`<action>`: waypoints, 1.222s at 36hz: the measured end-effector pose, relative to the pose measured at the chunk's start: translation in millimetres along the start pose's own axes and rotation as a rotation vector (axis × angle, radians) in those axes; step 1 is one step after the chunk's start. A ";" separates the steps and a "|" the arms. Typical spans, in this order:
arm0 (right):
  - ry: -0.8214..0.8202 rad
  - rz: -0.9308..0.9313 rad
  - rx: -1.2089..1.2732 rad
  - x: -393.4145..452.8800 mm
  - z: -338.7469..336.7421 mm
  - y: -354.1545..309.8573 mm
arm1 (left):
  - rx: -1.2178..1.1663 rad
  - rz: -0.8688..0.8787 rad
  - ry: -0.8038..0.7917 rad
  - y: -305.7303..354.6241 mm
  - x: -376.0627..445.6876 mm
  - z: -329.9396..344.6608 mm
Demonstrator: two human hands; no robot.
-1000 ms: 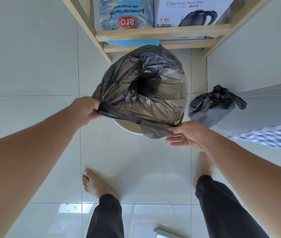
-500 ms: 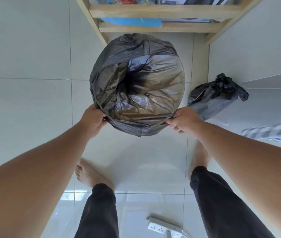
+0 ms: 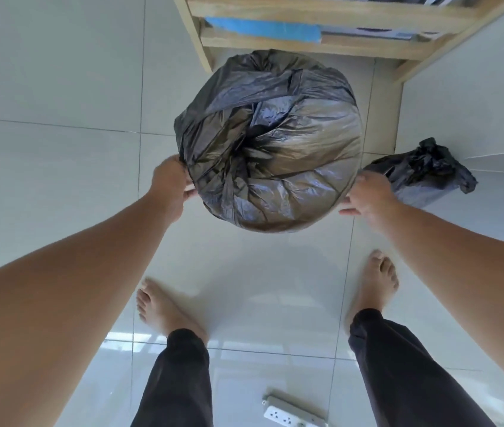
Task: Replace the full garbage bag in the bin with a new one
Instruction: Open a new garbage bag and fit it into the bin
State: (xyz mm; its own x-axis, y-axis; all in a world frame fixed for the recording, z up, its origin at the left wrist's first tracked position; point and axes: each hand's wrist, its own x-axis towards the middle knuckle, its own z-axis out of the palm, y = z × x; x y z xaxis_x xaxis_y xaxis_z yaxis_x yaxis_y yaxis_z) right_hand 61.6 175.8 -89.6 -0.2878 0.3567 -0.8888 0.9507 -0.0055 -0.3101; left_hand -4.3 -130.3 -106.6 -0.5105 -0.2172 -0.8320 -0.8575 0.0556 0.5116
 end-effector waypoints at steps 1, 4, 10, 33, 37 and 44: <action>0.019 -0.044 0.101 -1.3 -4.6 -10.8 | -0.063 0.043 0.020 9.5 -1.4 -1.6; 0.037 -0.199 0.271 -5.2 -21.2 -42.8 | -0.146 0.185 -0.054 40.4 -4.1 -4.3; 0.055 -0.527 -0.057 0.7 -20.4 -90.2 | 0.212 0.533 -0.080 70.9 1.2 7.0; 0.140 -0.361 -0.146 32.4 -1.9 -107.9 | 0.057 0.099 -0.242 52.1 14.9 27.1; 0.032 -0.505 -0.032 26.8 3.7 -112.4 | 0.124 0.118 -0.487 60.9 8.2 24.7; 0.059 -0.443 -0.035 29.4 9.7 -123.0 | -0.025 0.018 -0.350 74.4 11.0 22.7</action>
State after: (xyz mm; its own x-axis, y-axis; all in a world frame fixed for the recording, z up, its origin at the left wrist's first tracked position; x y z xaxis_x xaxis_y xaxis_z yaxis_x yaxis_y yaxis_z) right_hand -64.9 177.8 -80.8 -0.6622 0.3697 -0.6517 0.7407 0.1914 -0.6440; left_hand -75.2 -106.5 -82.7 -0.5207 0.1313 -0.8436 -0.8483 0.0313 0.5285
